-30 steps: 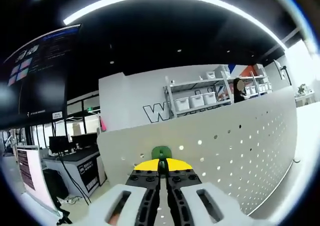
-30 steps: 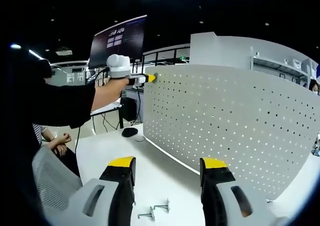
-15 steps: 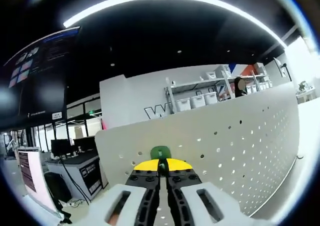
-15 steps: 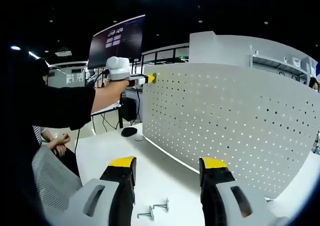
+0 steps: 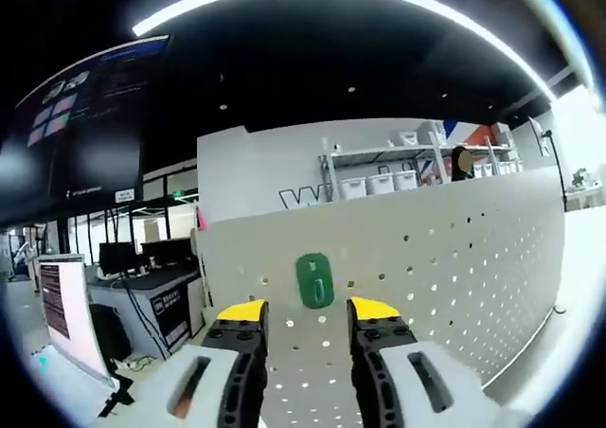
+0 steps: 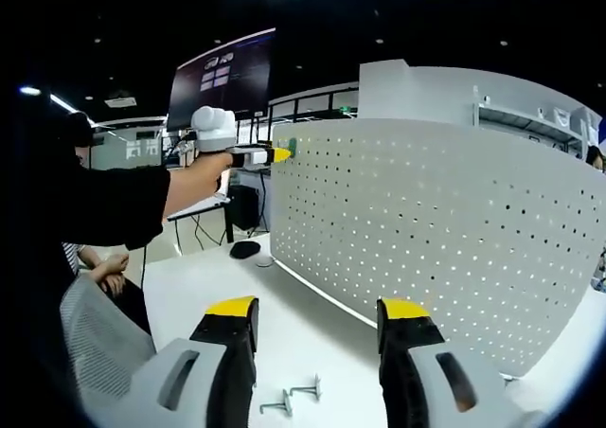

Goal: Insert the hook assembly into the mounting plate slot until the hook locks in place.

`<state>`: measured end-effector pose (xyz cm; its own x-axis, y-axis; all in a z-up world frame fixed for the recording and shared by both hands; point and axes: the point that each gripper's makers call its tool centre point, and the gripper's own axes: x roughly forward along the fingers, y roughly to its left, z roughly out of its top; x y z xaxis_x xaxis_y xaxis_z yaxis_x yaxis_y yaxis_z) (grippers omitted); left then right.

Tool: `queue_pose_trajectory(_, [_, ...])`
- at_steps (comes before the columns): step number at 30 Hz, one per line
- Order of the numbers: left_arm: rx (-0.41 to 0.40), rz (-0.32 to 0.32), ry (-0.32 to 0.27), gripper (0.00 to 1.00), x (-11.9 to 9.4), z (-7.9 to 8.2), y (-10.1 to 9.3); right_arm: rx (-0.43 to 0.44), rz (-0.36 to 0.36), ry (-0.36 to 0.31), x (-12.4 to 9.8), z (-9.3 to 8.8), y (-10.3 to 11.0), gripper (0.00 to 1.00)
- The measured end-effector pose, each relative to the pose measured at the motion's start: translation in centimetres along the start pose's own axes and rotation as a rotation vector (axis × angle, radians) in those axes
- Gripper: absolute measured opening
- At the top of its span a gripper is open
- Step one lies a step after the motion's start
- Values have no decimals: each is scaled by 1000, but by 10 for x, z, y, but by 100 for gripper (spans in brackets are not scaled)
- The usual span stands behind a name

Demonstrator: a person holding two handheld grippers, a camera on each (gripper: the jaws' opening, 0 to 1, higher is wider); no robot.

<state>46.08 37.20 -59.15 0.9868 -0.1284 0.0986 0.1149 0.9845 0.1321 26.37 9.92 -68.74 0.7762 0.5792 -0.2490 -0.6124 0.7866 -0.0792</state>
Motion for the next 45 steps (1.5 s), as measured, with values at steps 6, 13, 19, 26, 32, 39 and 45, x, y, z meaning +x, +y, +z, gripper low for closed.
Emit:
queue_pose_trajectory(6, [-15, -20, 1, 38, -28, 0, -5, -2, 5, 14, 4, -7, -1, 46])
queue_pose_trajectory(13, [-48, -65, 6, 40, -61, -2, -19, -14, 14, 25, 6, -8, -2, 45])
queue_pose_trajectory(19, [-72, -89, 16, 40, -85, -6, -29, -27, 27, 32, 10, -11, 2, 44])
queue_pose_trajectory(26, [-74, -128, 27, 40, -114, -11, -46, -14, 35, 75, 12, -31, 0, 41])
queue_pose_trajectory(32, [-93, -145, 35, 40, -135, -18, -55, -27, 81, 125, 20, -48, 14, 36])
queue_pose_trajectory(39, [-107, -151, 41, 40, -154, -24, -60, -34, 106, 196, 25, -75, 17, 30])
queue_pose_trajectory(45, [-111, -155, 53, 40, -165, -33, -64, -32, 129, 276, 26, -107, 20, 25])
